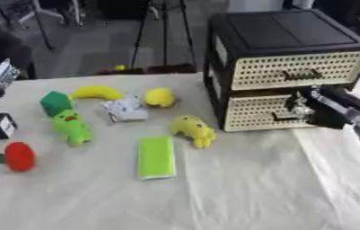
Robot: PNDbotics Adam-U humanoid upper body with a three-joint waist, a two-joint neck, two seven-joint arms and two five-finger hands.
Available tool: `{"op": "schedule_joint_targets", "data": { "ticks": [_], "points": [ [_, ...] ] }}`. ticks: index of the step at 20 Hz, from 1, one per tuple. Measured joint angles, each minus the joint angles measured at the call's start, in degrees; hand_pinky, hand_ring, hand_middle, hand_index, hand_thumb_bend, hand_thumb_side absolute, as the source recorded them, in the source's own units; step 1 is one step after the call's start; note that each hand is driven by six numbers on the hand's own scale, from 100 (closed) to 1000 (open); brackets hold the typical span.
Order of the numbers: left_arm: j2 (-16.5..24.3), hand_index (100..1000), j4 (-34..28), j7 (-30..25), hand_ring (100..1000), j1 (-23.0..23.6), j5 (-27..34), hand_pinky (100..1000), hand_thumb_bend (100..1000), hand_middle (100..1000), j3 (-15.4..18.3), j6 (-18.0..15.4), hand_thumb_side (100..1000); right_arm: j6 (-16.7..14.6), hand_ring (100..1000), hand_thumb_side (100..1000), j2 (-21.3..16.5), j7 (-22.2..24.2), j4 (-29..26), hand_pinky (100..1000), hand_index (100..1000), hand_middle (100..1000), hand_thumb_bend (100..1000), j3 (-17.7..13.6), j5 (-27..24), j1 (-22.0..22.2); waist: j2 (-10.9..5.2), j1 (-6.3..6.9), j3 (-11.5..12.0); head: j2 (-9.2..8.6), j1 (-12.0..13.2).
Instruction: Pick up objects from table and place into drawer.
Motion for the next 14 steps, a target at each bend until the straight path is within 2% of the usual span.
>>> {"op": "schedule_joint_targets", "data": {
  "ticks": [14],
  "points": [
    [0.0, 661, 0.0, 0.0, 562, 0.0, 0.2, 604, 508, 554, 0.0, 0.0, 752, 0.0, 100, 978, 0.8, -3.4, 6.7, 100, 682, 100, 145, -0.3, 7.4, -1.5, 0.00, 0.40, 0.6, 0.01, -0.4]
  ]
}}
